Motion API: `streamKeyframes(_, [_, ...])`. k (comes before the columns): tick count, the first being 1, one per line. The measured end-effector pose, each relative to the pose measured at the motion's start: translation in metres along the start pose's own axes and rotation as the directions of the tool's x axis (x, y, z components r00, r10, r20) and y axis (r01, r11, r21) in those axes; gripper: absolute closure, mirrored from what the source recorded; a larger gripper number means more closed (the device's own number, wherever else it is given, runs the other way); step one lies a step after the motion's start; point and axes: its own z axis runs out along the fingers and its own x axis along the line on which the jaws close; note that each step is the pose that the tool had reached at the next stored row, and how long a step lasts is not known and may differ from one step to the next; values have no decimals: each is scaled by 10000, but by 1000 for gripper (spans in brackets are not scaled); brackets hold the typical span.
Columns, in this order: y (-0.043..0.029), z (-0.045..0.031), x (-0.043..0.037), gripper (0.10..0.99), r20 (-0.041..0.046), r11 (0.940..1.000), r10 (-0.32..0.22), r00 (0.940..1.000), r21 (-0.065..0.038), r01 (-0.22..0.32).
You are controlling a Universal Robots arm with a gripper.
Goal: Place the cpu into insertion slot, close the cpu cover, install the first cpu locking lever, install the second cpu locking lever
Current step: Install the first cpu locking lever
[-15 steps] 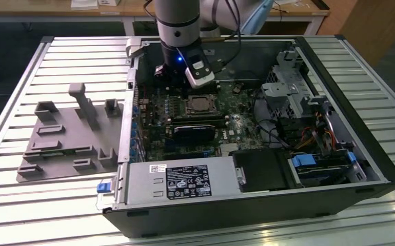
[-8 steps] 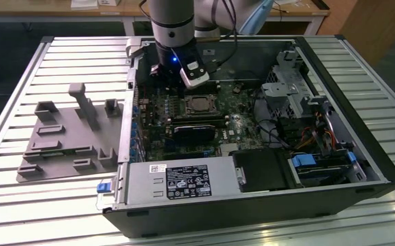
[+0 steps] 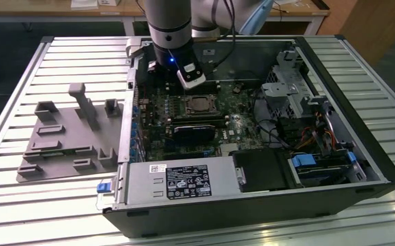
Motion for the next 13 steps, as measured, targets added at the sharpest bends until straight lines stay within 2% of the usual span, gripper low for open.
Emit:
streamKeyframes(6, [-2,-1,13,984,-107,9958,64,9999,-908,-74])
streamKeyframes(7, [-2,-1,14,984,-117,9951,70,9999,-985,-81])
streamKeyframes(11, [-2,-1,11,984,-117,9950,69,9999,-991,-80])
streamKeyframes(13, [1,1,-15,984,-117,9950,69,9999,-991,-81])
